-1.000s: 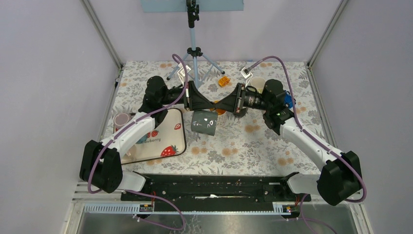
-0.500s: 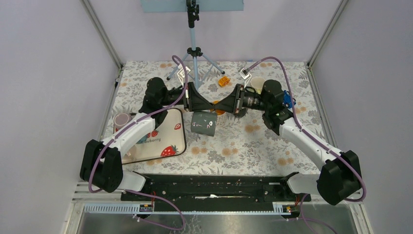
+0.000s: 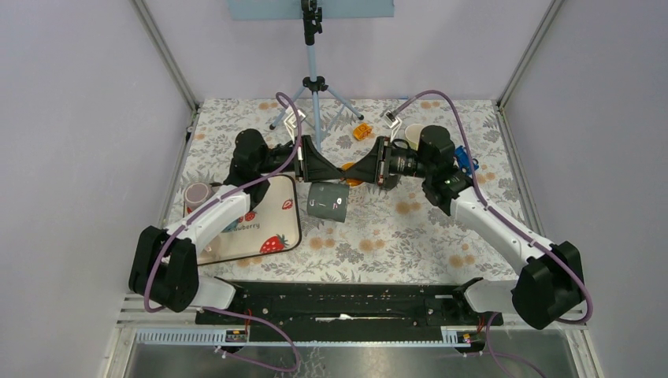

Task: Turn the mug right side up
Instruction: Turn over the cup on the tray.

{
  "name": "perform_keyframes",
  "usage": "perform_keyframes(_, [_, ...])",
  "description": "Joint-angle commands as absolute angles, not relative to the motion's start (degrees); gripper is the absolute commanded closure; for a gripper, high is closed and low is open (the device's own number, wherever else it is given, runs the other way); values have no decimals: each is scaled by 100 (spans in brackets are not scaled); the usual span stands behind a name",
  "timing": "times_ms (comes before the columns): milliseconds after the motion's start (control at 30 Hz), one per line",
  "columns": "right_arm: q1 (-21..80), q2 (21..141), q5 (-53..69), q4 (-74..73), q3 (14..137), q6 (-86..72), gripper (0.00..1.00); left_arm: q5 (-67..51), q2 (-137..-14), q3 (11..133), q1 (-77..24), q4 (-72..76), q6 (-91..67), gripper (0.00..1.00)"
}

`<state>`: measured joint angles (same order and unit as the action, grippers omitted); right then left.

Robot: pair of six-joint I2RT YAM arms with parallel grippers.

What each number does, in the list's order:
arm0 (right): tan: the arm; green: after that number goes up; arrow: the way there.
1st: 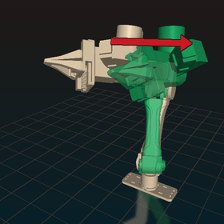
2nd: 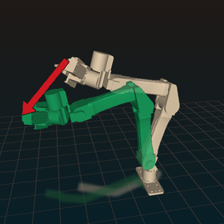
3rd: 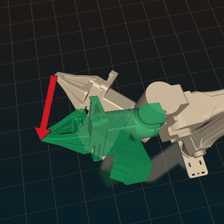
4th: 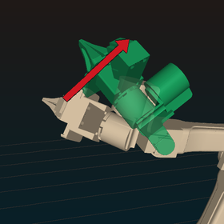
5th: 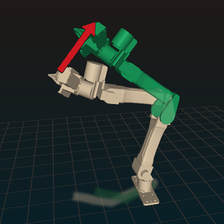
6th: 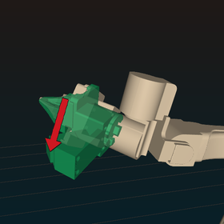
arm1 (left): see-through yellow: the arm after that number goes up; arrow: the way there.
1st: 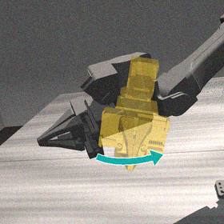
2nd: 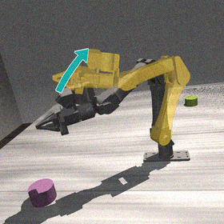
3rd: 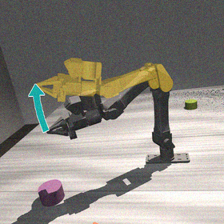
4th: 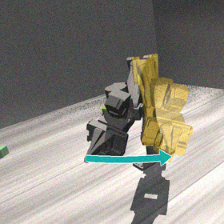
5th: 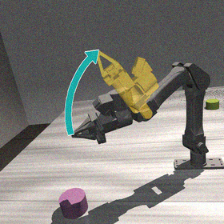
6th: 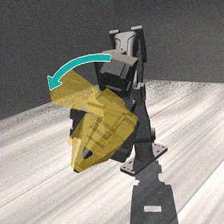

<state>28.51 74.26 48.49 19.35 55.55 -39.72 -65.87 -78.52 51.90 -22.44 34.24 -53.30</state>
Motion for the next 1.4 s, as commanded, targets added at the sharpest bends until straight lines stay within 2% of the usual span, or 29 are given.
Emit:
perform_keyframes(0, [2833,7213,4419,1606,6006,-3711,100,-6941,-7892,5186,-2198,4835,-6237,100])
perform_keyframes(100, [2838,7189,4366,1281,6086,-3594,100,-6869,-7924,5133,-2198,4968,-6308,100])
perform_keyframes(133, [2832,7177,4296,1137,6098,-3541,97,-6815,-7903,5113,-2201,4939,-6287,100])
perform_keyframes(200, [2838,7124,4098,891,6087,-3427,64,-6710,-7860,5063,-2219,4842,-6192,100])
perform_keyframes(367, [2831,6935,3961,771,6050,-3329,34,-6615,-7808,4944,-2222,4981,-6278,100])
perform_keyframes(433, [2838,6924,4061,920,6013,-3292,27,-6651,-7871,4887,-2227,5358,-6561,100])
perform_keyframes(500, [2836,6958,4311,1088,6001,-3273,25,-6677,-7919,4855,-2240,5711,-6832,100])
perform_keyframes(600, [2866,6950,4608,1288,5982,-3244,16,-6663,-7976,4819,-2239,6074,-7150,100])
perform_keyframes(767, [2900,6929,4049,970,6016,-3139,1,-6422,-8050,4764,-2243,6735,-7704,100])
perform_keyframes(967, [2896,6410,2876,1053,5710,-3542,0,-5470,-7794,4873,-2172,5244,-6993,100])
perform_keyframes(1067, [2899,6236,2607,1103,5591,-3634,0,-5218,-7701,4983,-2179,4969,-6877,100])
perform_keyframes(1267, [2904,6465,3278,1470,5665,-3601,0,-5740,-7854,5044,-2188,5514,-7196,100])
perform_keyframes(1367, [2900,6699,3636,1406,5879,-3434,7,-6011,-7794,5007,-2177,5499,-7063,100])
